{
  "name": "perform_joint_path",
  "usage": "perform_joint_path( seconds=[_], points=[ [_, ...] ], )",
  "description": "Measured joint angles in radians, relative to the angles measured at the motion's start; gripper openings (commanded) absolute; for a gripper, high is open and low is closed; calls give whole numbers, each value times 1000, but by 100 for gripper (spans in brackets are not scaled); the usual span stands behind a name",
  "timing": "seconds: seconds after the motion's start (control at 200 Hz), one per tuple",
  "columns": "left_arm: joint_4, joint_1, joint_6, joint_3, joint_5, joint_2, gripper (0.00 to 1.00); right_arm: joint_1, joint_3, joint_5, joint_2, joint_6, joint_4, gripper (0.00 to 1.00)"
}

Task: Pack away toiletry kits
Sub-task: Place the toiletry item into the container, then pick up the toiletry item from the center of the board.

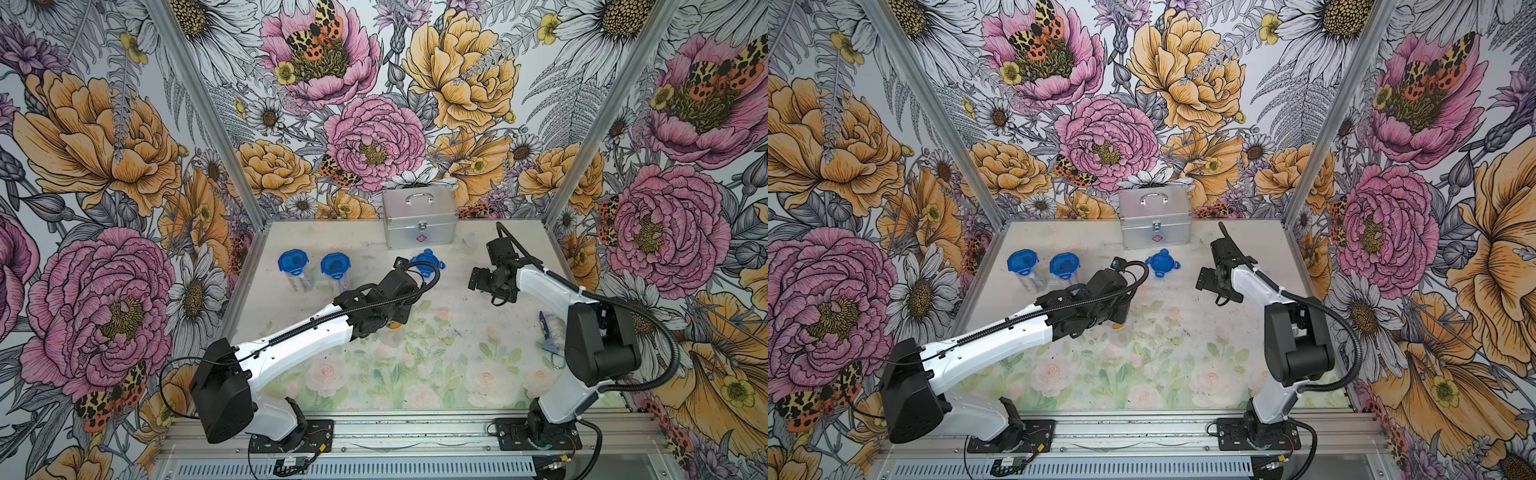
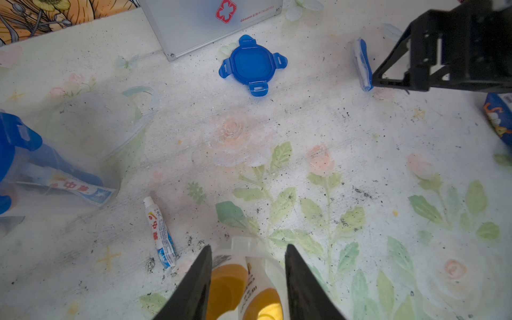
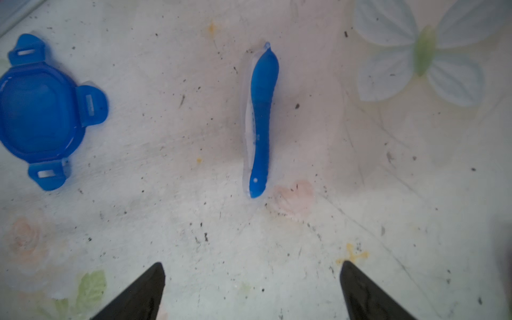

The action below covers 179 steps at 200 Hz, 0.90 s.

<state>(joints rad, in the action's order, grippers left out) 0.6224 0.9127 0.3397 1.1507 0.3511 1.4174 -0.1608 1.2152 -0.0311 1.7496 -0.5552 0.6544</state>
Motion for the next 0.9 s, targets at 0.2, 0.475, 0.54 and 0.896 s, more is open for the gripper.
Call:
perform_joint_path(
  seconds=[0.2, 0.475, 0.54, 0.896],
  points=[
    [-2, 8, 18, 0, -19, 0, 48, 33, 179, 43, 208, 40, -26, 86],
    [-2, 8, 66, 0, -53, -38, 49, 28, 256, 57, 320, 92, -13, 67],
    [-2, 8, 78, 0, -57, -57, 49, 22, 273, 46, 330, 106, 3, 61],
    [9, -29, 134, 0, -103, -213, 52, 15, 287, 24, 340, 129, 45, 21]
  ],
)
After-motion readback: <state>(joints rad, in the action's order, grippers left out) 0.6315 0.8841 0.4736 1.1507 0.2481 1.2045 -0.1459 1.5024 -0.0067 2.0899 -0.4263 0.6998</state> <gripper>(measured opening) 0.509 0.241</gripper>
